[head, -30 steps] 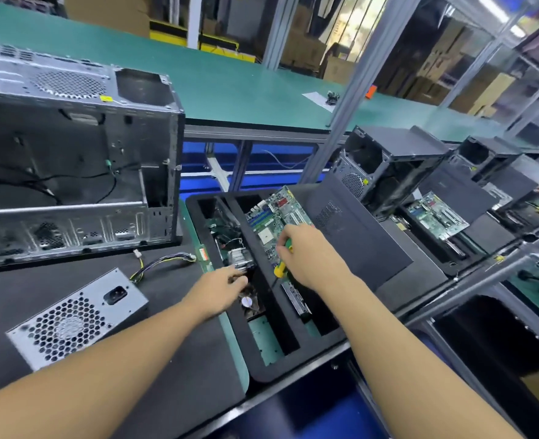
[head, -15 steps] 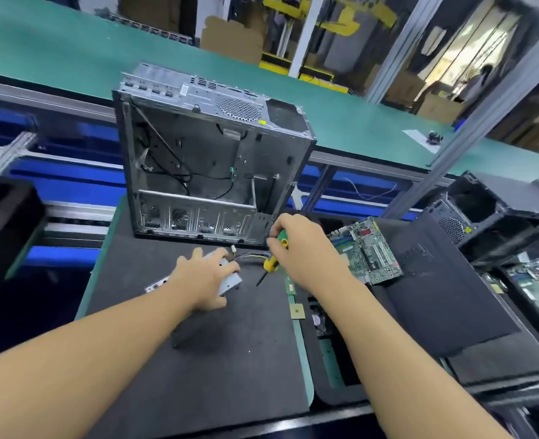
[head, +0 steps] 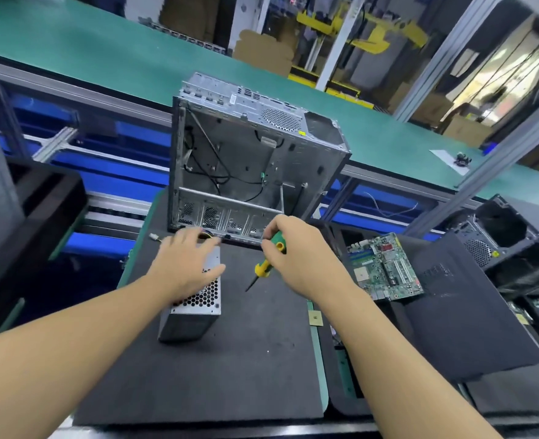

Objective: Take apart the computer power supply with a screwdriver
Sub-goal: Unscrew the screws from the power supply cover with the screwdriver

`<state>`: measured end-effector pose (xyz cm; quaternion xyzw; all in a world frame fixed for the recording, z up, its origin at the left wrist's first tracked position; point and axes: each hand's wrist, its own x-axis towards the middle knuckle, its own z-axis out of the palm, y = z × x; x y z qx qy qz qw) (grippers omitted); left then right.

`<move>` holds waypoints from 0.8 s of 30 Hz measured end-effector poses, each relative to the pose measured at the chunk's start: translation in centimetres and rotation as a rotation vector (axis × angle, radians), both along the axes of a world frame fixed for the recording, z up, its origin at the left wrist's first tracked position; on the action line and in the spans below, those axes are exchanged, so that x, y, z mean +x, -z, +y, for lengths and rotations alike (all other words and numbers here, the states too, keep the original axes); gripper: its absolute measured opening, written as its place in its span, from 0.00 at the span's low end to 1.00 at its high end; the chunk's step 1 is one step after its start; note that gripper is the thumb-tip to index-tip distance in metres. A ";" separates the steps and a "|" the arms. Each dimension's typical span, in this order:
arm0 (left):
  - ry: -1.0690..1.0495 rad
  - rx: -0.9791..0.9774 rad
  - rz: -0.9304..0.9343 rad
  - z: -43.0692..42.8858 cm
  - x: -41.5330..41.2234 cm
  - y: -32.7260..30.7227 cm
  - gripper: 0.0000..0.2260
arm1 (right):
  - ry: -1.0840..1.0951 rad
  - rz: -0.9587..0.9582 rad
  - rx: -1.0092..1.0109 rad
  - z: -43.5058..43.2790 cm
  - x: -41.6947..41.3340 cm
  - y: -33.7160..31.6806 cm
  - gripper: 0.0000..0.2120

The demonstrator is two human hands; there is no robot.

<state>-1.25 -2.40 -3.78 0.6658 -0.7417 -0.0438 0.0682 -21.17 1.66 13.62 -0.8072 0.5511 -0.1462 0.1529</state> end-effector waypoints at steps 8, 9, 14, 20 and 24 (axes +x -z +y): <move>0.513 0.021 0.089 3.1 1.0 1.3 0.21 | -0.128 -0.017 0.022 1.1 2.3 0.5 0.02; 0.504 0.023 0.139 3.4 1.4 1.3 0.23 | -0.126 -0.019 0.027 1.1 2.4 0.7 0.02; 0.539 0.021 -0.021 3.7 1.4 1.3 0.23 | -0.139 -0.032 0.051 1.4 3.0 1.9 0.03; 0.547 -0.050 -0.077 3.5 1.3 1.9 0.21 | -0.143 -0.036 0.047 1.4 3.3 2.4 0.03; 0.518 -0.050 -0.078 3.4 1.0 2.0 0.23 | -0.146 -0.043 0.045 1.3 3.5 2.5 0.03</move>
